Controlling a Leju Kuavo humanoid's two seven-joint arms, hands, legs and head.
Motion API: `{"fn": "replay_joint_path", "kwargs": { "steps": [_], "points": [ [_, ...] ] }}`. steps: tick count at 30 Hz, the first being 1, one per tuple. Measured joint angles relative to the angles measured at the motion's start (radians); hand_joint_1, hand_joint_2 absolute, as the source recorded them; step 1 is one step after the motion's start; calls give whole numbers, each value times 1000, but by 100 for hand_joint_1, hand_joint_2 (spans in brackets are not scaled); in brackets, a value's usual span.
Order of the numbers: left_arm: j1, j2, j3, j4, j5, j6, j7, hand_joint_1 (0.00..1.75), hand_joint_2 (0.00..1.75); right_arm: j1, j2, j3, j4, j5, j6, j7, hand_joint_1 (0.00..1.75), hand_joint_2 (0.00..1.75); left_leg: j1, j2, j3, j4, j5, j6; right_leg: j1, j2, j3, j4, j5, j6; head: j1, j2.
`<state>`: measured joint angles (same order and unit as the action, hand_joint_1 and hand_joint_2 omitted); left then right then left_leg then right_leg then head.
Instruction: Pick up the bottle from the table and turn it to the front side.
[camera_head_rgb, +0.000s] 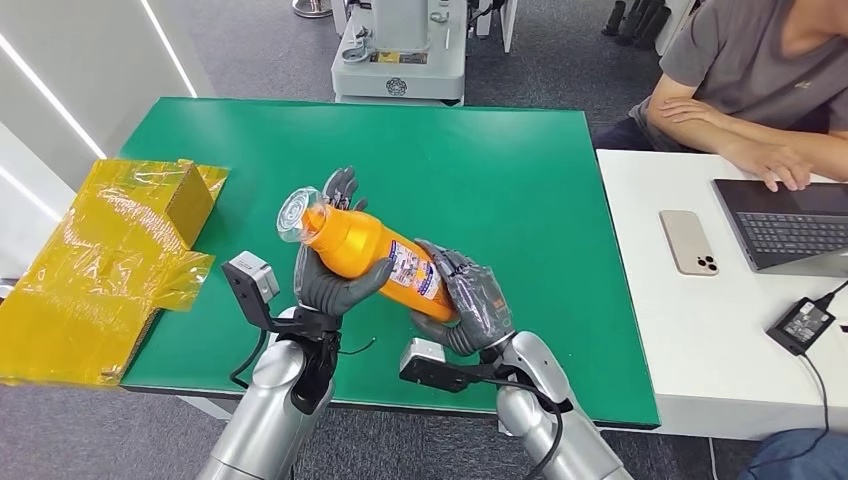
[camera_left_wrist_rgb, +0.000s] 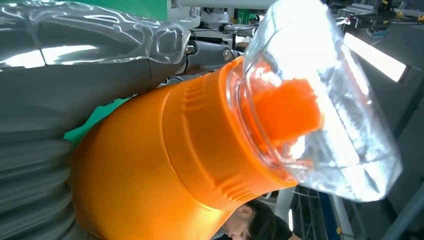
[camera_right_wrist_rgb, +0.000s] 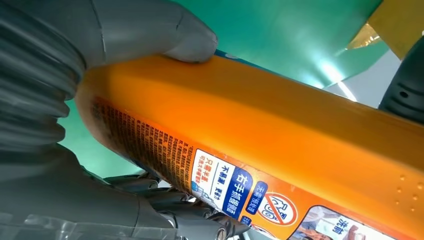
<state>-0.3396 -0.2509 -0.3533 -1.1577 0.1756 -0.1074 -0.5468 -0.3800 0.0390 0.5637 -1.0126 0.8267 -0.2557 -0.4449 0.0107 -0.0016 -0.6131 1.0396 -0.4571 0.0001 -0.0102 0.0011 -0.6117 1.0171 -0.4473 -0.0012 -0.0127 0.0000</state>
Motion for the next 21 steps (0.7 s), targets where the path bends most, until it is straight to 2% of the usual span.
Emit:
{"fn": "replay_joint_path", "kwargs": {
  "steps": [16,20,21],
  "points": [
    [4,-2,18,2,21,-17,17,2,175,-12,-7,8,57,43,50,47,175,175,0,0,0,0,0,0,0,0,0,0,0,0,0,0],
    [5,-2,21,2,20,-19,16,172,175,-12,-8,8,64,45,60,48,175,175,0,0,0,0,0,0,0,0,0,0,0,0,0,0],
    [5,-2,21,2,19,-22,15,175,175,-12,-8,8,67,45,61,48,175,175,0,0,0,0,0,0,0,0,0,0,0,0,0,0]
  ]
}}
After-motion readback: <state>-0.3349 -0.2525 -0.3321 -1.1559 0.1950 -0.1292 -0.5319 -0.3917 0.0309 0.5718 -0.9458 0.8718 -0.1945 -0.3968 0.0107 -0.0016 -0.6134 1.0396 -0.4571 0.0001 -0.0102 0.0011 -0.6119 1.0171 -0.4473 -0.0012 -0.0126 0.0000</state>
